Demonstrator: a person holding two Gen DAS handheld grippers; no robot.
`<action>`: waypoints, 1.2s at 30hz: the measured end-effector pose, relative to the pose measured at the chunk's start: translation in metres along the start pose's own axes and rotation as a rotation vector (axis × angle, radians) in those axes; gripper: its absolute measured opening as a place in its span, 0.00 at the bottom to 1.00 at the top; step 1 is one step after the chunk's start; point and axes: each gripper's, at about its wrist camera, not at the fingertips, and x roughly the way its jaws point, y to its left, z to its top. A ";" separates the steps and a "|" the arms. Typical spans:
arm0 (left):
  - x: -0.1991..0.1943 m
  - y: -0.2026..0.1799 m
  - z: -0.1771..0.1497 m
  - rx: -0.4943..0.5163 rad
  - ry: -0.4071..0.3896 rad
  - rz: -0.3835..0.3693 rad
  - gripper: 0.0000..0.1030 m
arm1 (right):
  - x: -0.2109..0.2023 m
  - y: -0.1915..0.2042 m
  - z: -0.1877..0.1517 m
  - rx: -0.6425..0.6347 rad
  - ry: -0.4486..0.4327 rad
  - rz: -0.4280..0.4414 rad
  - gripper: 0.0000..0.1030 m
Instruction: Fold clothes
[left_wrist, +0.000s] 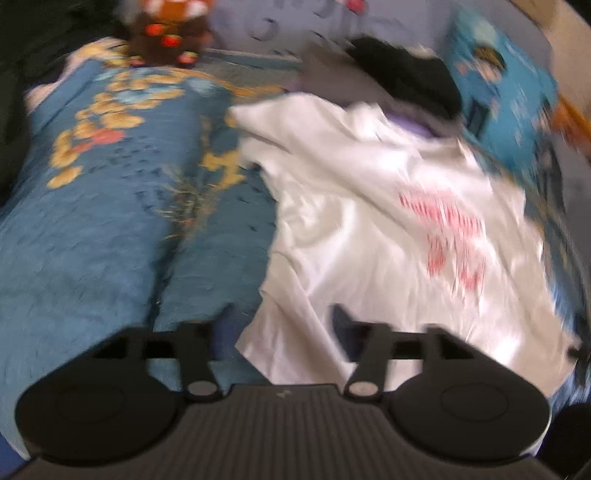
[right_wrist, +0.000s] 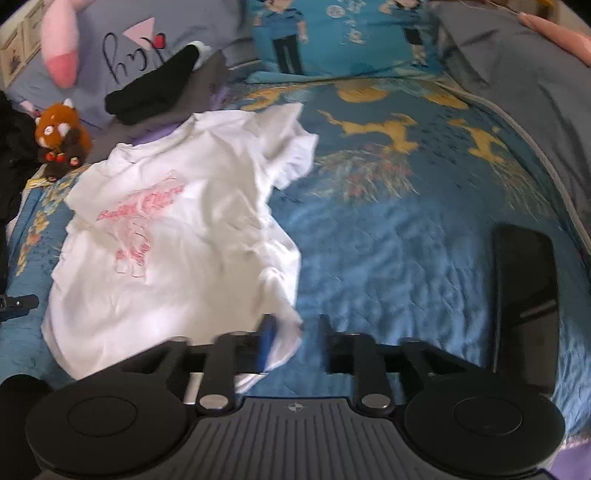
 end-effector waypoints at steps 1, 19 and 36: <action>0.003 -0.003 0.000 0.048 -0.008 0.000 0.80 | -0.002 -0.001 -0.002 -0.001 -0.015 0.004 0.43; 0.057 -0.002 0.003 0.127 0.083 -0.096 0.53 | 0.044 -0.014 -0.003 0.088 -0.080 0.133 0.66; 0.002 0.008 -0.023 -0.018 0.058 -0.110 0.08 | 0.007 -0.001 -0.017 0.089 -0.113 0.208 0.05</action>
